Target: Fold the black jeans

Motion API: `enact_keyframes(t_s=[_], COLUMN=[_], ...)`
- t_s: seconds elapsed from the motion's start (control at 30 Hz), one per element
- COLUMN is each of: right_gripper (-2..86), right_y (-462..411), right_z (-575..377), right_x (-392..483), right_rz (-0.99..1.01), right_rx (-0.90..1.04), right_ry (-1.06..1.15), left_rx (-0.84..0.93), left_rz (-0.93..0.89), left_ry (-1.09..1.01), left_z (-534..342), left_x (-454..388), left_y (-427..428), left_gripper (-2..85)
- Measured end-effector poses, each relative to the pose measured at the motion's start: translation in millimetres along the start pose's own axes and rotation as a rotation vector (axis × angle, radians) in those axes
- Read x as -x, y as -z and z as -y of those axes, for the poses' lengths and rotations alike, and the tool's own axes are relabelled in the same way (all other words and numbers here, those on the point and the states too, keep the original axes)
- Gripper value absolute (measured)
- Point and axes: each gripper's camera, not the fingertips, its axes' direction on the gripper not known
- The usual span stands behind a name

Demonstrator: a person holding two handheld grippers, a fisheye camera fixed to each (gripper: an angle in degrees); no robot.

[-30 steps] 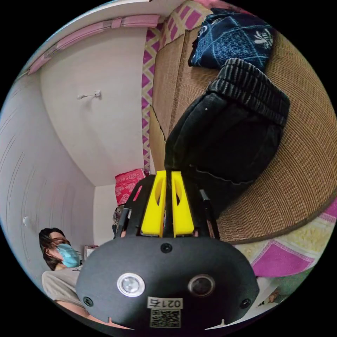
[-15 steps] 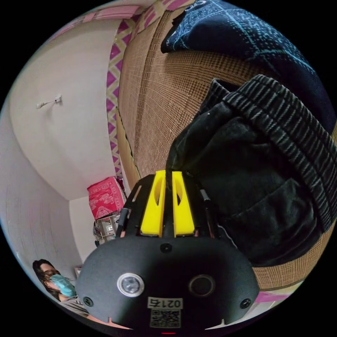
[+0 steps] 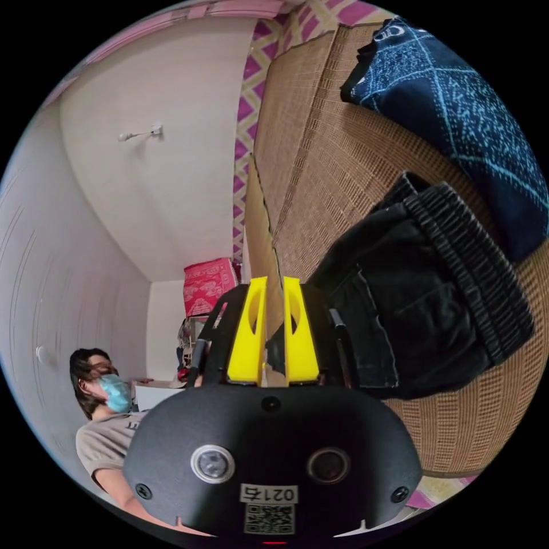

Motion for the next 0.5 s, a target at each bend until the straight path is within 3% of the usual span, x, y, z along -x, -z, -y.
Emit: enact_keyframes(t_s=[0.13,0.23,0.37,0.5], right_gripper=[3.9,3.1,1.8,0.7], right_y=[-3.2,-8.5,-11.3,-2.2], right_z=[-20.6,-35.6,-53.5,-67.0], right_x=[-7.3,-17.5,-26.0,-31.6], right_rz=[0.046,0.085,0.147,0.146], right_rx=[0.005,-0.003,-0.012,-0.01], right_ry=[-0.03,-0.072,-0.108,-0.117], left_rx=[-0.034,-0.056,-0.076,-0.102], left_rz=[-0.15,-0.149,-0.147,-0.225], left_ry=[0.11,0.154,0.117,0.081], left_z=[-27.4,-27.0,-33.1,-56.9], left_x=[52.6,71.0,81.4,90.6], left_y=[-36.7,-53.3,-45.7,-22.6], left_gripper=[10.4,8.5,0.2,-0.8])
